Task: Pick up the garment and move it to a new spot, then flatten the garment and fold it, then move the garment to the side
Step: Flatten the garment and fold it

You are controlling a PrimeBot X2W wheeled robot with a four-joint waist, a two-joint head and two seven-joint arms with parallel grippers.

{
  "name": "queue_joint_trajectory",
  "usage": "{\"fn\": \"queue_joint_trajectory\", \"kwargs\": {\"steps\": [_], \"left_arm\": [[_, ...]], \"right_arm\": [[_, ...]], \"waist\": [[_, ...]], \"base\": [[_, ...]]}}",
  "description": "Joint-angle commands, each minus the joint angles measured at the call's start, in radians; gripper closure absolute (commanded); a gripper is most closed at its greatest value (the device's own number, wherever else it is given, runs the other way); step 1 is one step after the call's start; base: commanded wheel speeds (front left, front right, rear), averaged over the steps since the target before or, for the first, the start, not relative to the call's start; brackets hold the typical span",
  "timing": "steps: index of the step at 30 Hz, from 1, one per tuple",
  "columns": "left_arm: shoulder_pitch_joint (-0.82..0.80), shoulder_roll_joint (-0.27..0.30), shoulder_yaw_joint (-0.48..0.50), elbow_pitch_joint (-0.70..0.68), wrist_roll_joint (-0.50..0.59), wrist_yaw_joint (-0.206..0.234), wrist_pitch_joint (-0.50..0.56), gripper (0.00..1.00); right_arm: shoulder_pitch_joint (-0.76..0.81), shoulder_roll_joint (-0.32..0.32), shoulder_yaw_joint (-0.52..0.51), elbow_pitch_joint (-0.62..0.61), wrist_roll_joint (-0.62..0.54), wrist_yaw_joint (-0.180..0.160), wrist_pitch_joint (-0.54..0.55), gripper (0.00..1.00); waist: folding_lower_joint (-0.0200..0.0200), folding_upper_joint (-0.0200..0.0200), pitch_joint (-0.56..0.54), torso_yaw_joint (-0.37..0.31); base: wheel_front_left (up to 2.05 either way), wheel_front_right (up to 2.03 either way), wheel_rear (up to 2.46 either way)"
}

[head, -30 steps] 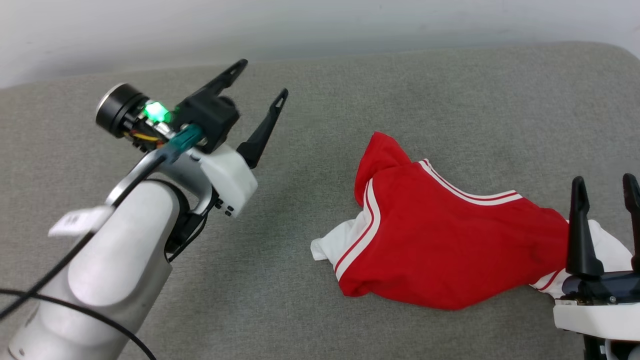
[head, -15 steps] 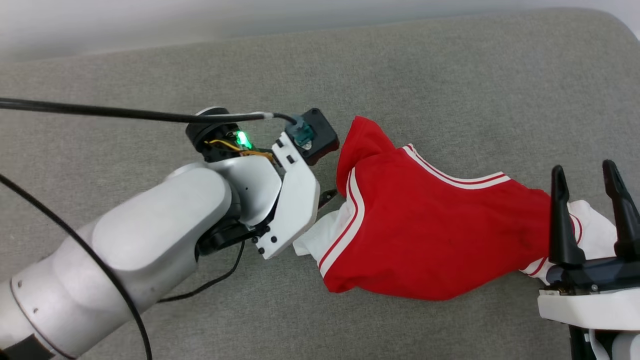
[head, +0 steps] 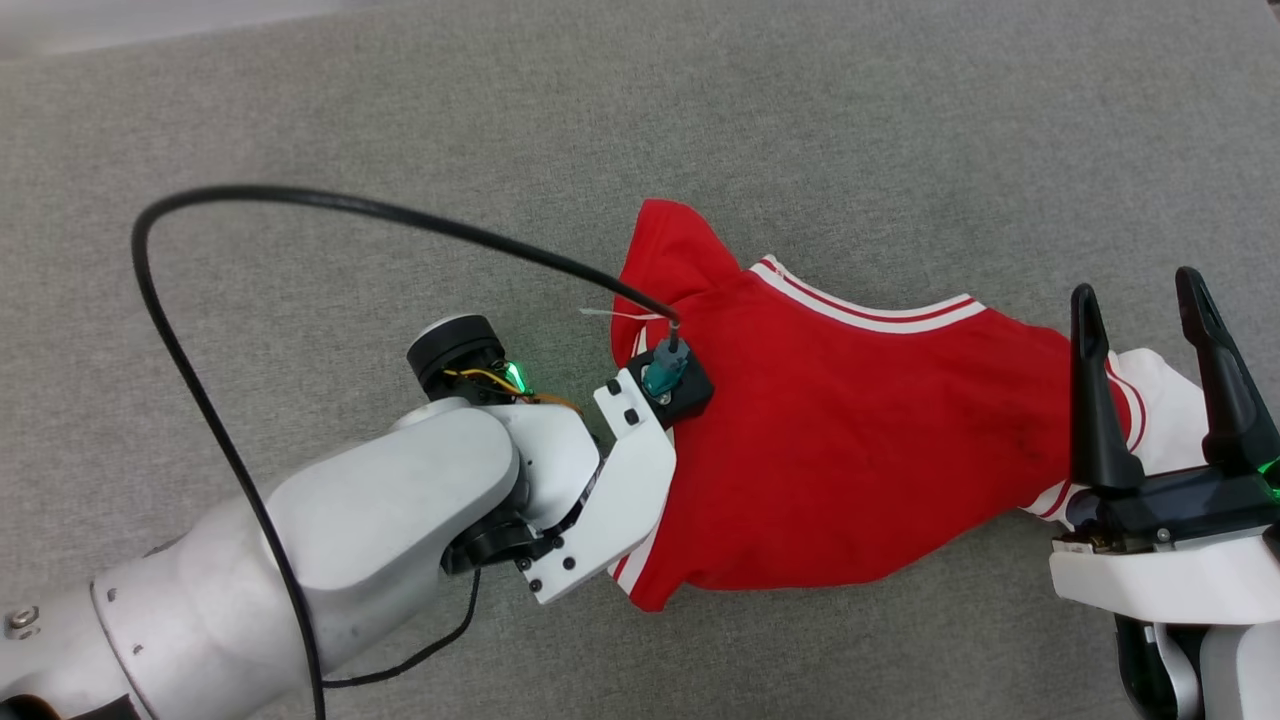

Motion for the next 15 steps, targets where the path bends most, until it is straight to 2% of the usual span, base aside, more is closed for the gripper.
{"fn": "queue_joint_trajectory", "kwargs": {"steps": [1, 5, 6, 7, 8, 12, 15], "left_arm": [[0.034, 0.007, -0.005, -0.010, 0.007, 0.000, 0.034, 0.00], [0.071, 0.017, -0.012, -0.013, 0.066, 0.001, 0.072, 0.00], [0.082, 0.021, -0.014, -0.018, 0.073, 0.000, 0.083, 0.20], [0.088, 0.022, -0.015, -0.023, 0.078, 0.000, 0.086, 0.75], [0.088, 0.022, -0.015, -0.029, 0.089, 0.000, 0.072, 1.00], [0.051, 0.015, -0.003, -0.039, 0.096, 0.001, -0.017, 1.00], [0.007, 0.024, 0.000, -0.034, 0.084, 0.001, -0.128, 1.00]], "right_arm": [[-0.019, 0.007, 0.004, 0.003, -0.009, 0.000, -0.002, 0.00], [-0.029, 0.012, 0.000, 0.008, -0.012, 0.000, -0.002, 0.00], [-0.031, 0.013, 0.002, 0.009, -0.013, 0.000, -0.002, 0.00], [-0.034, 0.014, 0.002, 0.012, -0.014, 0.000, -0.002, 0.00], [-0.037, 0.015, 0.003, 0.014, -0.015, 0.000, -0.002, 0.00], [-0.025, 0.014, 0.005, 0.020, -0.020, 0.000, -0.002, 0.00], [-0.009, 0.013, -0.003, 0.025, -0.026, 0.000, -0.002, 0.00]], "waist": [[-0.0001, 0.0000, 0.019, -0.013], [-0.0001, 0.0000, 0.027, -0.014], [-0.0001, 0.0000, 0.026, -0.013], [-0.0001, 0.0000, 0.023, -0.011], [-0.0001, 0.0000, 0.020, -0.007], [-0.0001, 0.0000, -0.006, 0.016], [-0.0001, 0.0000, -0.037, 0.040]], "base": [[0.00, 0.00, 0.00], [0.00, 0.00, 0.00], [0.00, 0.00, 0.00], [0.00, 0.00, 0.00], [0.00, 0.00, 0.00], [0.00, 0.00, 0.00], [0.00, 0.00, 0.00]]}}
